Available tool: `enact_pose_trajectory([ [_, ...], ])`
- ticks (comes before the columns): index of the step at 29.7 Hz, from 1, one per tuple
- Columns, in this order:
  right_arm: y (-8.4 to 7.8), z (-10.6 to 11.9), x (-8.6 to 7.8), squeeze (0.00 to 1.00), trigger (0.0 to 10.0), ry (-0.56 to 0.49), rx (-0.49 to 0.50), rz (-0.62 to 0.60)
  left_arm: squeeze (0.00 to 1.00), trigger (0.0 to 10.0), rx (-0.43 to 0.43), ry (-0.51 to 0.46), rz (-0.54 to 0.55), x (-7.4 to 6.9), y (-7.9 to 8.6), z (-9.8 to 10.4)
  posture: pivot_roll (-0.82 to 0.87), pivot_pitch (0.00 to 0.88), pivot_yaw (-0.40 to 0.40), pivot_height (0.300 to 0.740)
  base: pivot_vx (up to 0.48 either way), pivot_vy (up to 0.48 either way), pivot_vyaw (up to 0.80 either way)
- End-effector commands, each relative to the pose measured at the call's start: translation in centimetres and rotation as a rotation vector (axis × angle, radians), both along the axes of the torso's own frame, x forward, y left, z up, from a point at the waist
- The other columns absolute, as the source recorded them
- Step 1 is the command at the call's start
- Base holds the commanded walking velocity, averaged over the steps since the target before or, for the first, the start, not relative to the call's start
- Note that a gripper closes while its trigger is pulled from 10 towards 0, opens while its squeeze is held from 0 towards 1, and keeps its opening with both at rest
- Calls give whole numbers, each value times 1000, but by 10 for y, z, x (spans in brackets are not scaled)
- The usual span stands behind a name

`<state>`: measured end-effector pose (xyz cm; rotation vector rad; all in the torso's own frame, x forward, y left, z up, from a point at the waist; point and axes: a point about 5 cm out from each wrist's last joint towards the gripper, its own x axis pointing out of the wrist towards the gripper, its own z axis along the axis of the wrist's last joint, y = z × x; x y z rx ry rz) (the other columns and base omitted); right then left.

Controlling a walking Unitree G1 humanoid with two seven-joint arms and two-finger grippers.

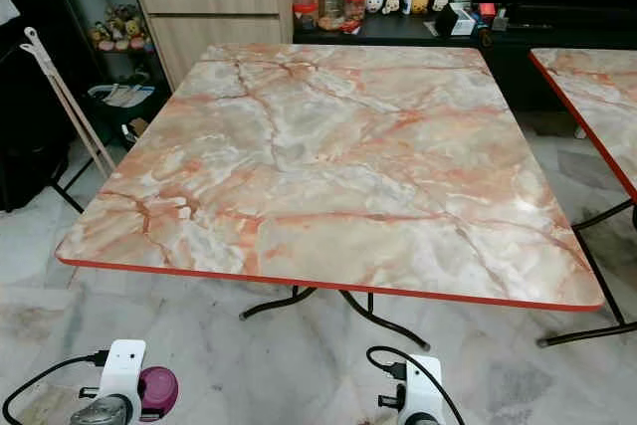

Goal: Setting the table

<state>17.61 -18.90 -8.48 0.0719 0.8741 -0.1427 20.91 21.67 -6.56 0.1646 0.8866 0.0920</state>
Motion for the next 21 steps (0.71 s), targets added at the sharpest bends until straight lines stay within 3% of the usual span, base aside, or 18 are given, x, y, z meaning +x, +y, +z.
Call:
enact_pose_trajectory([
  [1, 1, 0, 0, 0, 10000, -1, 7, -15, 0, 10000, 11, 22, -31, -3, -4, -2, -10, 0, 20, 740, 0, 0, 0],
  [8, -3, -1, -3, 0, 10000, 4, 9, -48, 0, 10000, 32, 45, -33, -7, -10, -6, -40, 0, 27, 740, 0, -36, 0],
  [13, -5, -2, -7, 0, 10000, 11, 13, -75, 0, 10000, 30, 57, -7, -10, -8, -8, -35, 0, 24, 740, 0, -389, 0],
  [19, -7, -4, -10, 0, 10000, 23, 21, -95, 0, 10000, 41, 69, 7, -15, -4, -10, -33, 0, 20, 740, 0, -390, -732],
  [21, -9, -3, -9, 0, 10000, 15, 12, -105, 0, 10000, 43, 76, 10, -17, -3, -11, -38, 0, 21, 740, 0, -392, 0],
])
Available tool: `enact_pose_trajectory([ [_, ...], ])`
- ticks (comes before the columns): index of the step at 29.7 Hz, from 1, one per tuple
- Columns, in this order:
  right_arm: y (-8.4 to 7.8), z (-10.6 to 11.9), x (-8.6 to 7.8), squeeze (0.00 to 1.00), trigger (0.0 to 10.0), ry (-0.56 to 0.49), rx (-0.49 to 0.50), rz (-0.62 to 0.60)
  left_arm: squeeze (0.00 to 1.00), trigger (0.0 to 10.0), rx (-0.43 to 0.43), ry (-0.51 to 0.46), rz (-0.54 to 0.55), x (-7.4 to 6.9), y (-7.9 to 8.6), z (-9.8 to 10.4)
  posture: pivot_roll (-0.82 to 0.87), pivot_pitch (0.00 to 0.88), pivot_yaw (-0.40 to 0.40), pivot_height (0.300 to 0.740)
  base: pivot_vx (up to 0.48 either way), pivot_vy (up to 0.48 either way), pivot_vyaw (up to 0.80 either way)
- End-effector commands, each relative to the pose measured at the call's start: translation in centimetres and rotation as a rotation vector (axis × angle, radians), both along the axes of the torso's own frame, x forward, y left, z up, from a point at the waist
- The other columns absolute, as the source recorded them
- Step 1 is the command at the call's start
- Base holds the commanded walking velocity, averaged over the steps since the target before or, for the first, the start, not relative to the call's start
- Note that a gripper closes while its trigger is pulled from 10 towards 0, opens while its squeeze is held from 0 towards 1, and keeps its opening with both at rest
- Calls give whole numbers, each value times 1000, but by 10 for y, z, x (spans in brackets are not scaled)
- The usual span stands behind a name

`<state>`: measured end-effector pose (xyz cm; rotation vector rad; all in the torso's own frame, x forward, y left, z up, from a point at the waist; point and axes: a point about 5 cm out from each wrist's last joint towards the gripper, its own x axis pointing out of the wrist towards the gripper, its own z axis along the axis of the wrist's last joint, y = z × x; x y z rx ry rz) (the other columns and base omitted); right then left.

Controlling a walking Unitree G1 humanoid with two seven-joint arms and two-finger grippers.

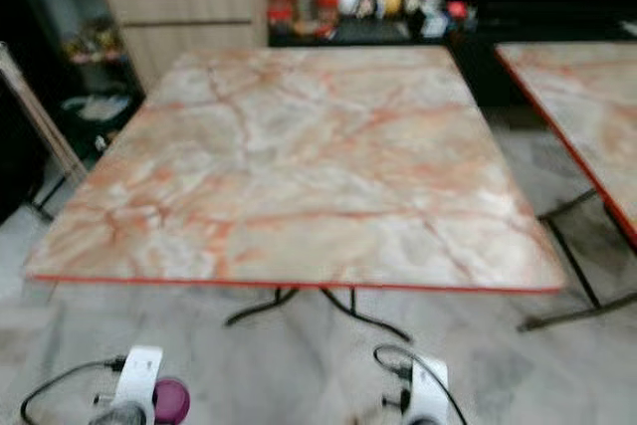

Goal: Setting the table

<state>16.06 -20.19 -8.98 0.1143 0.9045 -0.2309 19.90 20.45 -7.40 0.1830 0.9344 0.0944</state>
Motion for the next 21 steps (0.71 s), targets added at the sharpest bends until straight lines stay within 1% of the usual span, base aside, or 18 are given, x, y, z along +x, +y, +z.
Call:
enact_pose_trajectory([
  [1, 4, 2, 7, 0, 10000, -19, 8, -12, 0, 10000, 29, 31, 9, -8, 9, -3, -39, 0, 22, 740, 0, -394, 0],
  [12, 2, 3, 8, 0, 10000, -18, 4, -2, 0, 10000, 18, 28, 6, -5, 4, -2, -39, 0, 19, 740, 0, -386, 0],
  [21, 1, 3, 7, 0, 10000, -18, -1, 6, 0, 10000, 16, 36, -2, -8, 2, -4, -46, 0, 18, 740, 0, -354, 0],
])
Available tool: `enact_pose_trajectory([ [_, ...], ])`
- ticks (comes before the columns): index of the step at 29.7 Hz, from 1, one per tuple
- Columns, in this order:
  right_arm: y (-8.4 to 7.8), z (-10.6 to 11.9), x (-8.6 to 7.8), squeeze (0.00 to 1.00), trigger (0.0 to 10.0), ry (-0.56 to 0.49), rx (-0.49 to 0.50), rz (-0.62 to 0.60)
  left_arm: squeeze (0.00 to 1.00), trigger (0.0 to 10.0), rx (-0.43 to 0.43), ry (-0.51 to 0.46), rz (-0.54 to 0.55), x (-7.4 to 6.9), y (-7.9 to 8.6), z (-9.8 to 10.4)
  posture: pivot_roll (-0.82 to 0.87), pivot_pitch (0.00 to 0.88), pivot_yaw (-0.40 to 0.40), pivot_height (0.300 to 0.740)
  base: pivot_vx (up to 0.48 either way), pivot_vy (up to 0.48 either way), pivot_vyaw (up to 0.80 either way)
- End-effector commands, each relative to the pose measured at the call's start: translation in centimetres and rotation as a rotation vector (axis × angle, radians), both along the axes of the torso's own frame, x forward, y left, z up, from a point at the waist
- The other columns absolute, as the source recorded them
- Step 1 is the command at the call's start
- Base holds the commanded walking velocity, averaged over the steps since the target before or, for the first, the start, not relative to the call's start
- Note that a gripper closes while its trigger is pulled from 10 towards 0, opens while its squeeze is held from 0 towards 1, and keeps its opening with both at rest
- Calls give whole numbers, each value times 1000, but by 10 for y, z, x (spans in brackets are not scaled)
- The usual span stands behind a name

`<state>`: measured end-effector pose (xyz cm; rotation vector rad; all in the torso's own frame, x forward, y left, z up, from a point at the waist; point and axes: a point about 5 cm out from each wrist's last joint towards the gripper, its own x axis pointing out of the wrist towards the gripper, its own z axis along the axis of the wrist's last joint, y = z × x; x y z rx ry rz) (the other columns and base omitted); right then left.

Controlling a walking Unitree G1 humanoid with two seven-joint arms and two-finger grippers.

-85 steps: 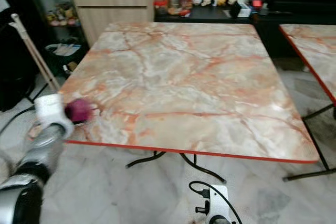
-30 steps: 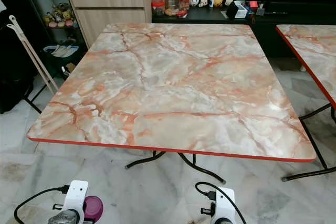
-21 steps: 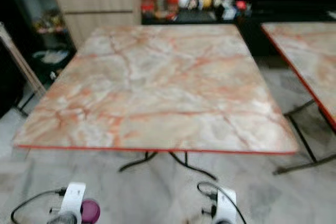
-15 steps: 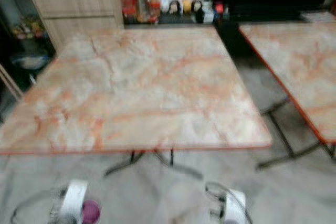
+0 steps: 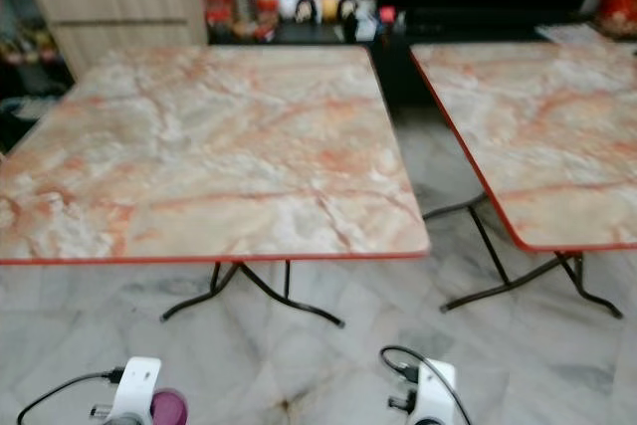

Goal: Setting the table

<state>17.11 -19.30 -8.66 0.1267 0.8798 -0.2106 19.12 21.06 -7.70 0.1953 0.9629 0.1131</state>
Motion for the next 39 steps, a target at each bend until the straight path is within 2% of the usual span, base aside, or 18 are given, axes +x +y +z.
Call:
enact_pose_trajectory([
  [1, -8, 0, -4, 0, 10000, 9, -17, -6, 0, 10000, -3, 9, -15, 0, -4, -1, -46, 0, 18, 740, 0, -349, 0],
  [8, -9, 0, -3, 0, 10000, 6, -24, 4, 0, 10000, -6, 14, -19, -2, -6, -2, -48, 0, 17, 740, 0, -334, 575],
  [35, -9, 0, -3, 0, 10000, 6, -26, -10, 0, 10000, -18, 7, -12, 0, -9, -2, -45, 0, 14, 740, 0, -291, 0],
  [39, -9, 0, -3, 0, 10000, 10, -25, -12, 0, 10000, -70, -32, 25, 5, -12, 1, -45, 0, 12, 740, 0, 0, 0],
])
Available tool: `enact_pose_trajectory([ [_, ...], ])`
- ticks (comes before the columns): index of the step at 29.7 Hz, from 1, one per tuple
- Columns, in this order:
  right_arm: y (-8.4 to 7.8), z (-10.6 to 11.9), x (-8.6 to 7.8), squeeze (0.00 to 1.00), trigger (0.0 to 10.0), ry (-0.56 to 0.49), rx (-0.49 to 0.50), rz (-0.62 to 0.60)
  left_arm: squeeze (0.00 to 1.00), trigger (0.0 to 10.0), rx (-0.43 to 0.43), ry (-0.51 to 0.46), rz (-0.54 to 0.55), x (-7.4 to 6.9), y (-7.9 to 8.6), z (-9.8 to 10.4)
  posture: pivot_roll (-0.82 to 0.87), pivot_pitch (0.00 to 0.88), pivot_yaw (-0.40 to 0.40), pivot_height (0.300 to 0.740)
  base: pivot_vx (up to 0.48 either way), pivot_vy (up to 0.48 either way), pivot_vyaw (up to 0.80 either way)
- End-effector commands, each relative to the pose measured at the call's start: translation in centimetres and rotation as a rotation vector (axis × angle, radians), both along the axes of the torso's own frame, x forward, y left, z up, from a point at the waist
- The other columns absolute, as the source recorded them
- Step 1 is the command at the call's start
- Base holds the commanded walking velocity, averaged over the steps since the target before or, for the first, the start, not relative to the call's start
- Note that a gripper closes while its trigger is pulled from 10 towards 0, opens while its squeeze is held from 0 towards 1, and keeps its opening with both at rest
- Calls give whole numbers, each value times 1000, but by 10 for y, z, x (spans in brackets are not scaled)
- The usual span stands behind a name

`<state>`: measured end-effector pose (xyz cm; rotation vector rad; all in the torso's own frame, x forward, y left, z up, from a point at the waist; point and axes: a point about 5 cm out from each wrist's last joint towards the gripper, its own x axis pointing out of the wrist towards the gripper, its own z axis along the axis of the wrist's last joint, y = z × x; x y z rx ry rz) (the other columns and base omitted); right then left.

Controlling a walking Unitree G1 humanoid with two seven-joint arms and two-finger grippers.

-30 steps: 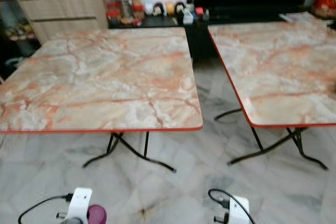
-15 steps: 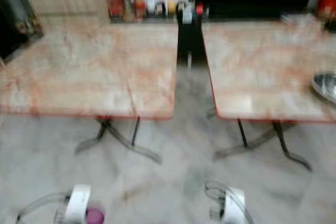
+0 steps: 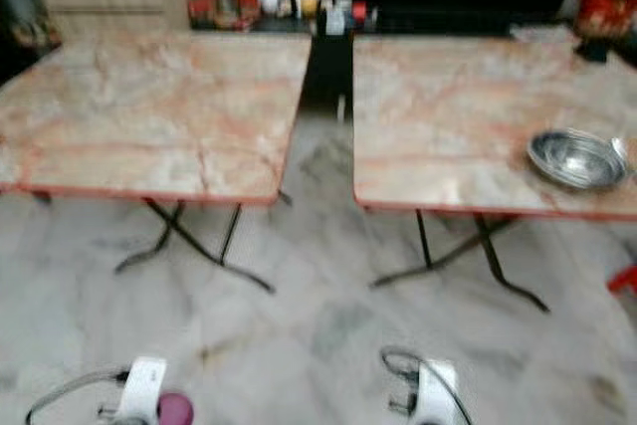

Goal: Setting the table

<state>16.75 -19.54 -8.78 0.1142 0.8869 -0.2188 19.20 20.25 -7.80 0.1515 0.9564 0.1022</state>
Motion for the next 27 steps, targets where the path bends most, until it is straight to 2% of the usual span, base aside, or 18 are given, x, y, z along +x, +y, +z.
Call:
enact_pose_trajectory([
  [1, -6, 1, 0, 0, 10000, 1, -12, -10, 0, 10000, -34, -31, 25, 5, -3, 2, -45, 0, 12, 740, 0, 0, 0],
  [7, -6, 1, 1, 0, 10000, -4, -4, -11, 0, 10000, -24, -22, 18, 5, -4, 2, -46, 0, 8, 740, 44, 0, 0],
  [27, -5, 2, 3, 0, 10000, 2, -14, 14, 0, 10000, -25, -6, 13, 2, -5, 0, -49, 0, 9, 740, 398, 0, 0],
])
